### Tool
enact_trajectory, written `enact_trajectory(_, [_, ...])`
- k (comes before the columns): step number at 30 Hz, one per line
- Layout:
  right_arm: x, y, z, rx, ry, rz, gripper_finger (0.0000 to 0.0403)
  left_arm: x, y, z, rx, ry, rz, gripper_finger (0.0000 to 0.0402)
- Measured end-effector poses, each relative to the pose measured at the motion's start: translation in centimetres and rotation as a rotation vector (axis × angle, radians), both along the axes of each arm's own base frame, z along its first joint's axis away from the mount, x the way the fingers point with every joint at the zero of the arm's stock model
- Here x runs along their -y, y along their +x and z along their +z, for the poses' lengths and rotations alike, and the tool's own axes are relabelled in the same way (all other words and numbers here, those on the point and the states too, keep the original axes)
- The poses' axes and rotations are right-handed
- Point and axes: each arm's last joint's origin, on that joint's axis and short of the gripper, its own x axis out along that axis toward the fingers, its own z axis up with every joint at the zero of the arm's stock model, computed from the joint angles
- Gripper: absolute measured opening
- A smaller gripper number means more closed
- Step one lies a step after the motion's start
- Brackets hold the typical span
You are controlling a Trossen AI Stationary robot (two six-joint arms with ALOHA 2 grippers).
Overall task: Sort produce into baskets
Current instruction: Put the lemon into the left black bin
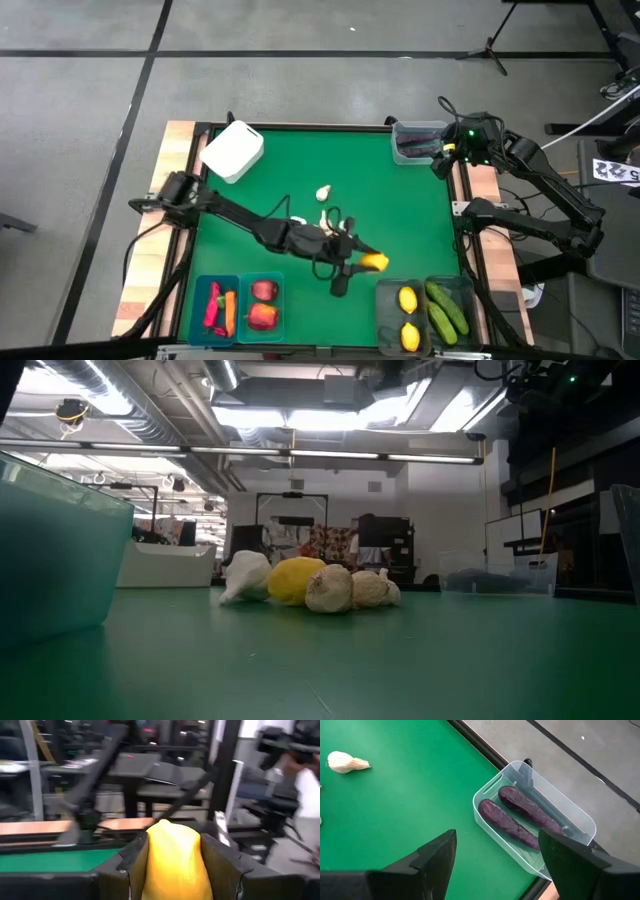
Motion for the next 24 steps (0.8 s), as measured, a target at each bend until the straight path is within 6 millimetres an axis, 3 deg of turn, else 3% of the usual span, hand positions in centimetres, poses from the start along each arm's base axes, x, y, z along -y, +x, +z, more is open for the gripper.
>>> enact_trajectory(5, [0.0,0.0,-0.1,0.005,0.015,-0.004,0.0282,1.4,2.8,-1.7,-0.007,-0.015,-0.160,0.0155])
enact_trajectory(14, [-0.3,-0.3,-0.3,-0.013,0.059,-0.024,0.0282,3.0,7.1,-4.8,-0.039,-0.011,-0.242,0.0155])
enact_trajectory(24, [-0.3,-0.3,-0.4,0.001,0.073,-0.035,0.0282,3.9,8.6,-8.0,-0.060,0.057,-0.225,0.0174])
